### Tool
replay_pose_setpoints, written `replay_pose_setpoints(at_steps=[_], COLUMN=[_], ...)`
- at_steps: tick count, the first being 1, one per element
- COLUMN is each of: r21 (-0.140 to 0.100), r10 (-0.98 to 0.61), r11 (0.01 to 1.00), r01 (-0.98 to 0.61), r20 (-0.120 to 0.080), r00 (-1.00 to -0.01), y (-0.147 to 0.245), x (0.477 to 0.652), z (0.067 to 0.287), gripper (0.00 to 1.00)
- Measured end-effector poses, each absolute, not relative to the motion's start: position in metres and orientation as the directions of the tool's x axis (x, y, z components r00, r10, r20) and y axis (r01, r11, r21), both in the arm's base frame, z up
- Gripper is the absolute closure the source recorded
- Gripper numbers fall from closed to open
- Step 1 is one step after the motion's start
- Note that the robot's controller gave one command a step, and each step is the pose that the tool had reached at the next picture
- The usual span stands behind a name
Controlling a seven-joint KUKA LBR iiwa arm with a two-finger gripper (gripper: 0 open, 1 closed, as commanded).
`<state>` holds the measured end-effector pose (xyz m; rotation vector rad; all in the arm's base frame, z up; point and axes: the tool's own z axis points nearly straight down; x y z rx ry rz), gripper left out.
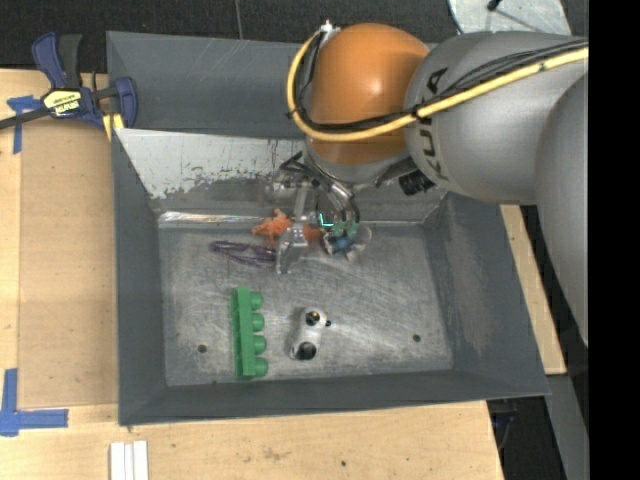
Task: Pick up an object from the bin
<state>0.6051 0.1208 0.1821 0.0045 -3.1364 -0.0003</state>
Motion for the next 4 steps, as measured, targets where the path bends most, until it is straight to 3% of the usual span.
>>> replay_pose_setpoints(at_steps=[1, 2, 3, 4], r21=[0.001, 0.002, 0.0, 0.001], r10=[0.0, 0.075, 0.153, 0.094], r11=[1.0, 0.997, 0.988, 0.996], r01=[0.0, 0.075, 0.153, 0.094], r20=[-0.003, -0.007, 0.001, -0.006], r00=[-1.0, -0.997, -0.988, -0.996], y=[0.12, 0.121, 0.124, 0.124], x=[0.607, 0.618, 0.617, 0.626], z=[0.187, 0.139, 0.105, 0.131], gripper=[0.0, 0.0, 0.0, 0.0])
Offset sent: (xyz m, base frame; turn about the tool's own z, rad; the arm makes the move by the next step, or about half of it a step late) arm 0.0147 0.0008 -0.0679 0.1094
